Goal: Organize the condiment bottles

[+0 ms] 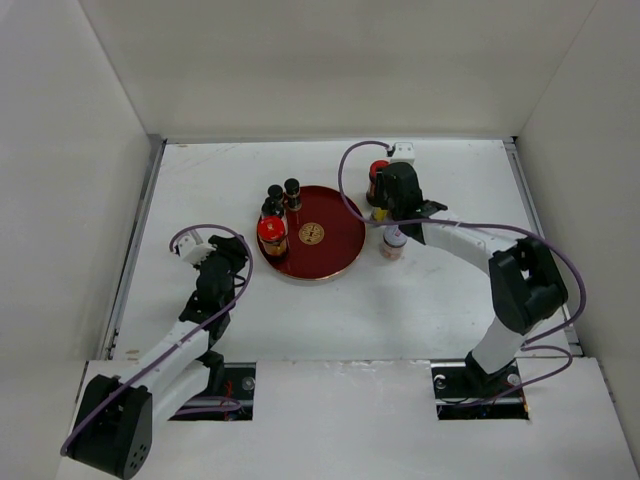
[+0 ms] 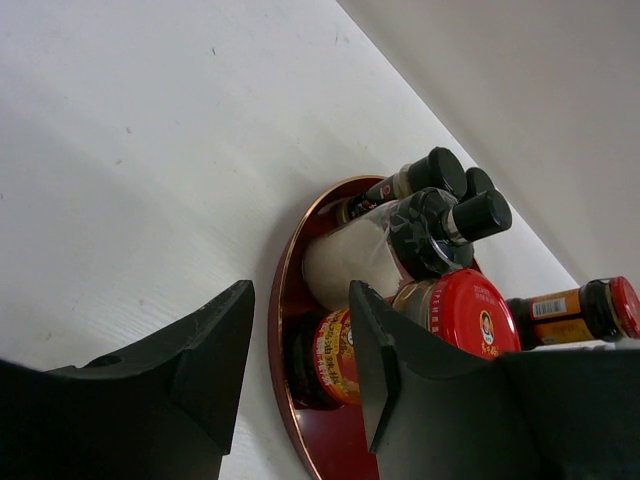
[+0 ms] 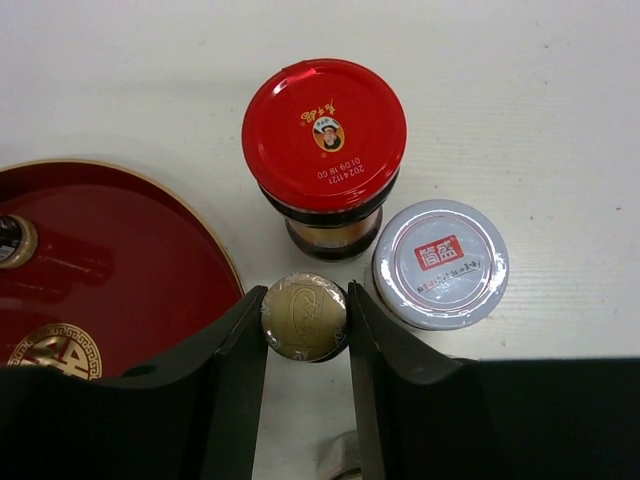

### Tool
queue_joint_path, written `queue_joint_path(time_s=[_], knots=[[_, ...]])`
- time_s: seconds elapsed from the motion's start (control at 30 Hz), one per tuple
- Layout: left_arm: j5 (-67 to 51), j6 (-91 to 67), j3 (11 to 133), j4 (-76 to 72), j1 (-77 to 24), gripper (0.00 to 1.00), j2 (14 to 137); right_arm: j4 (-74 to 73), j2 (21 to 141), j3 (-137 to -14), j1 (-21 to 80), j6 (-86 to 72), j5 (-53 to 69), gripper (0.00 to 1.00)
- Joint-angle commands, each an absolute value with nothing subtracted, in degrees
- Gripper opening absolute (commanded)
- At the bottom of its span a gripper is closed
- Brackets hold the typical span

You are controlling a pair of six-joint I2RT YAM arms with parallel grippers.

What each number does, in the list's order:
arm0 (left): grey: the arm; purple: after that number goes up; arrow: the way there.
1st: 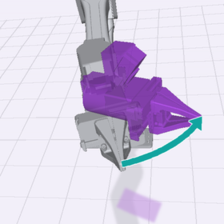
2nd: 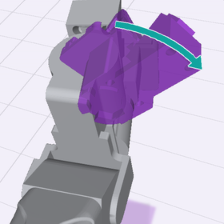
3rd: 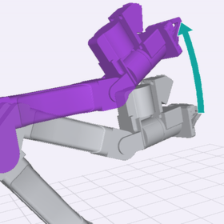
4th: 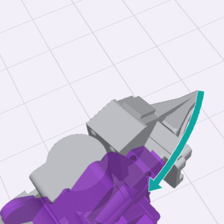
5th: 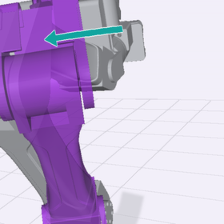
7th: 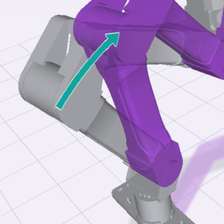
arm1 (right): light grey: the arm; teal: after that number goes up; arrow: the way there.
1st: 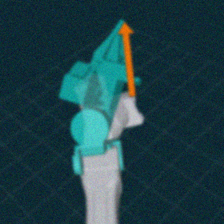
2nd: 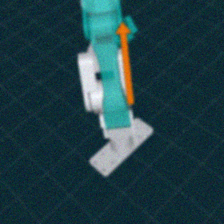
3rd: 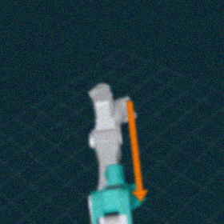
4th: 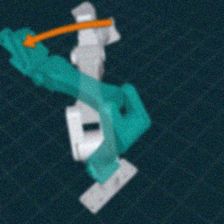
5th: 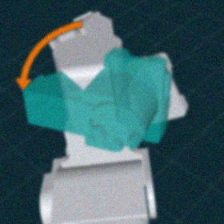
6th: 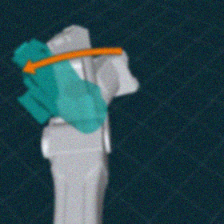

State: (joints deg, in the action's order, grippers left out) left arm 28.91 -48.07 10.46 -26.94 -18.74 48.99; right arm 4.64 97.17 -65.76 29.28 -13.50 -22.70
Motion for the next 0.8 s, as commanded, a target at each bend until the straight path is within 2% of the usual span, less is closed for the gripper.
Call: queue_joint_path(time_s=[0.0, 0.17, 0.33, 0.77], knots=[[28.56, -48.34, 10.63, -30.41, -18.32, 0.41, 49.48, 9.31, 95.9, -67.59, 29.22, -13.1, -23.81, 0.3], [28.39, -48.52, 10.55, -31.64, -18.15, 0.42, 51.06, 11.69, 89.66, -66.53, 30.8, -10.9, -26.98, 0.3], [29.0, -48.6, 9.84, -31.73, -17.53, 0.42, 50.18, 11.51, 88.5, -69.51, 33.79, -9.41, -26.98, 0.3], [28.39, -49.31, 9.14, -32.78, -17.18, 0.43, 50.36, 11.6, 110.29, -91.57, 40.56, -10.02, -24.43, 0.3]])
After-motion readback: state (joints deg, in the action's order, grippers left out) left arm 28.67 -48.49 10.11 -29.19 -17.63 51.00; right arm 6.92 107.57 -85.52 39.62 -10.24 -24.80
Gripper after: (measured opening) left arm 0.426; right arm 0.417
